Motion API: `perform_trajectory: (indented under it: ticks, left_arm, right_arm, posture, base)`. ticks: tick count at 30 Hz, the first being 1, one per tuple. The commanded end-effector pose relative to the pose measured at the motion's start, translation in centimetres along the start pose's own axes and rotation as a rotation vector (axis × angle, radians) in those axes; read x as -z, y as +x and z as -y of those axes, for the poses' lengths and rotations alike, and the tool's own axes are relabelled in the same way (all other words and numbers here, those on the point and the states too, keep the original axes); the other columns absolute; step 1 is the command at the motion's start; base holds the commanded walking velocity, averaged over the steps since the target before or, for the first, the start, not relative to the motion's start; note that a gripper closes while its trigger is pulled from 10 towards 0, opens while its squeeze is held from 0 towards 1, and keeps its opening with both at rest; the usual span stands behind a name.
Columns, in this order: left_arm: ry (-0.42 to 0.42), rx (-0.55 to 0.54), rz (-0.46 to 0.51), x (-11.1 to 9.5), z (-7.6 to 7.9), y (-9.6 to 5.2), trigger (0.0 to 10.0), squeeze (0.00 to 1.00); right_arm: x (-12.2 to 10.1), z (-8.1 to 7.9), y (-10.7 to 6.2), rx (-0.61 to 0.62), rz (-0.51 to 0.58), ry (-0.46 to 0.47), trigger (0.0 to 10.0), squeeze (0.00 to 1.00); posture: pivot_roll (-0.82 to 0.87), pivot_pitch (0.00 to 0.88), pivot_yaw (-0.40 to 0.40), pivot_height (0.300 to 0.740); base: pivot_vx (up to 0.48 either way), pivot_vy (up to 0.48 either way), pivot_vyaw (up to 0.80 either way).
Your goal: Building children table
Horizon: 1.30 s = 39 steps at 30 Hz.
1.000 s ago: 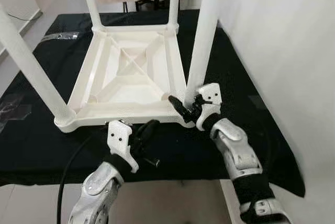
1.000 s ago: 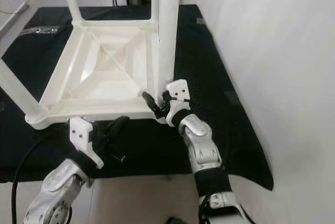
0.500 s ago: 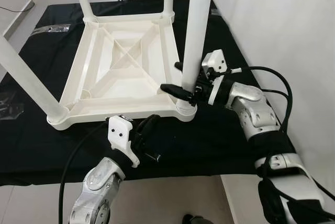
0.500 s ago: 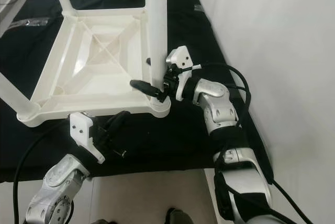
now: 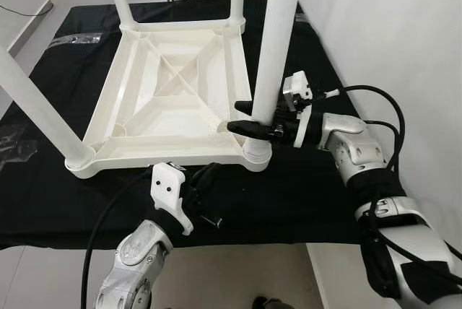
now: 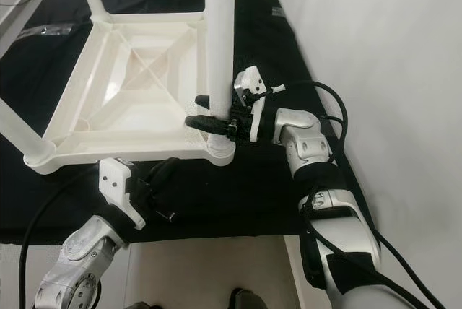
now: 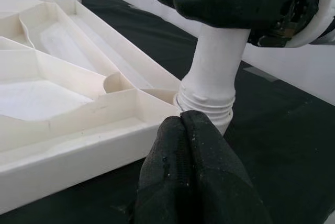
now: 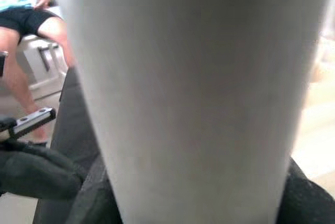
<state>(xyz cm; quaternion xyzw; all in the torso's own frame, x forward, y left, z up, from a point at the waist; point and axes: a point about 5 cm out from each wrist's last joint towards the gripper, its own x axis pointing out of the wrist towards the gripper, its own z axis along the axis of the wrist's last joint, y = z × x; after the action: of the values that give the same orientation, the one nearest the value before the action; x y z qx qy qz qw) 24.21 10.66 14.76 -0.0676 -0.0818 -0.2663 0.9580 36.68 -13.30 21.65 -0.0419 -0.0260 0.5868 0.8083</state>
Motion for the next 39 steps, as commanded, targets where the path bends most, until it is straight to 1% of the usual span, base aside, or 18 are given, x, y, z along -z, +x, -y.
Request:
perform_trajectory:
  ticks: [1, 5, 6, 9, 10, 12, 13, 14, 20, 21, 22, 24, 25, 30, 31, 32, 33, 39]
  left_arm:
    - [0.006, -0.003, -0.017, 0.1, 0.1, -0.4, 10.0, 0.0]
    - [0.005, -0.003, -0.016, 0.1, 0.1, -0.3, 10.0, 0.0]
    - [0.004, -0.006, -0.014, 0.1, 0.1, -0.3, 10.0, 0.0]
    - [0.004, -0.008, -0.013, 0.0, 0.2, -0.3, 10.0, 0.0]
    - [0.006, -0.012, -0.01, -0.1, 0.0, -0.4, 10.0, 0.0]
    - [0.007, -0.013, -0.01, -0.1, 0.0, -0.4, 10.0, 0.0]
    - [0.007, -0.013, -0.01, -0.1, 0.0, -0.4, 10.0, 0.0]
    - [0.011, -0.013, -0.013, 0.0, -0.1, -0.4, 10.0, 0.0]
    - [0.011, -0.001, -0.02, 0.4, 0.1, 0.1, 10.0, 0.0]
    - [0.011, -0.002, -0.019, 0.4, 0.2, 0.2, 10.0, 0.0]
    - [0.014, -0.009, -0.016, 0.4, 0.2, 0.1, 10.0, 0.0]
    - [0.017, -0.014, -0.013, 0.4, 0.2, 0.1, 10.0, 0.0]
    - [0.018, -0.018, -0.012, 0.4, 0.2, 0.1, 10.0, 0.0]
    - [0.013, -0.015, -0.014, 0.5, 0.5, 0.1, 10.0, 0.0]
    - [0.012, -0.011, -0.019, 0.6, 0.5, 0.0, 10.0, 0.0]
    - [0.012, -0.011, -0.019, 0.6, 0.5, 0.0, 10.0, 0.0]
    - [0.017, -0.006, -0.026, 0.6, 0.5, 0.0, 10.0, 0.0]
    - [0.058, 0.001, -0.038, 0.5, 0.7, -0.3, 10.0, 0.0]
  right_arm:
    - [1.5, -0.3, 0.1, 0.007, -0.02, 0.061, 0.0, 0.0]
    - [3.7, -1.0, 0.0, 0.104, -0.073, 0.053, 0.0, 0.0]
    - [5.4, -1.9, 0.2, 0.198, -0.095, 0.11, 0.0, 0.0]
    - [6.2, -2.5, 0.2, 0.242, -0.108, 0.135, 0.0, 0.0]
    - [8.5, -4.2, 0.5, 0.779, -0.21, 0.152, 0.0, 0.0]
    - [8.4, -6.2, 1.3, 0.831, -0.176, 0.209, 0.0, 0.0]
    - [8.4, -6.2, 1.3, 0.831, -0.176, 0.209, 0.0, 0.0]
    - [7.5, -8.2, 2.9, 0.753, -0.142, 0.196, 0.0, 0.0]
    - [8.0, -6.3, 2.7, 0.792, -0.21, 0.125, 0.0, 0.0]
    - [7.8, -5.9, 2.7, 0.799, -0.206, 0.121, 3.3, 0.0]
    - [7.4, -5.5, 2.9, 0.79, -0.2, 0.114, 10.0, 0.0]
    - [7.1, -5.3, 2.9, 0.785, -0.194, 0.11, 10.0, 0.0]
    - [6.7, -4.9, 2.9, 0.761, -0.179, 0.103, 10.0, 1.0]
    - [4.4, -2.9, 1.8, 0.803, -0.115, 0.079, 10.0, 1.0]
    - [2.9, -1.8, 1.4, 0.689, -0.054, 0.045, 10.0, 0.19]
    - [2.9, -1.8, 1.4, 0.689, -0.054, 0.045, 10.0, 0.19]
    - [1.6, -0.8, 0.8, 0.577, -0.014, 0.02, 10.0, 0.0]
    - [0.5, 0.5, -0.1, 0.433, -0.012, 0.008, 10.0, 0.0]
  posture:
    - [0.07, 0.172, -0.006, 0.74]
    - [0.06, 0.176, -0.021, 0.74]
    - [0.06, 0.181, -0.034, 0.74]
    - [0.06, 0.181, -0.037, 0.74]
    - [0.05, 0.19, -0.036, 0.74]
    - [0.05, 0.194, -0.027, 0.74]
    - [0.05, 0.194, -0.027, 0.74]
    - [0.02, 0.172, -0.008, 0.74]
    - [0.04, 0.154, -0.037, 0.74]
    - [0.04, 0.153, -0.039, 0.74]
    - [0.04, 0.153, -0.04, 0.74]
    - [0.04, 0.153, -0.04, 0.74]
    - [0.04, 0.145, -0.04, 0.74]
    - [0.05, 0.143, -0.04, 0.74]
    - [0.05, 0.137, -0.033, 0.74]
    - [0.05, 0.137, -0.033, 0.74]
    - [0.05, 0.134, -0.031, 0.74]
    - [0.06, 0.133, -0.034, 0.74]
  base:
    - [0.0, 0.0, 0.0]
    - [0.0, 0.0, 0.0]
    - [0.0, 0.0, 0.0]
    - [0.0, 0.0, 0.0]
    - [0.0, 0.0, 0.0]
    - [0.0, 0.0, 0.0]
    - [0.0, 0.0, 0.0]
    - [0.0, 0.0, 0.0]
    - [0.0, 0.0, 0.0]
    - [0.0, 0.0, 0.0]
    - [0.0, 0.0, 0.0]
    - [0.0, 0.0, 0.0]
    - [0.0, 0.0, 0.0]
    - [0.0, 0.0, 0.0]
    - [0.0, 0.0, 0.0]
    - [0.0, 0.0, 0.0]
    - [0.0, 0.0, 0.0]
    - [0.0, 0.0, 0.0]
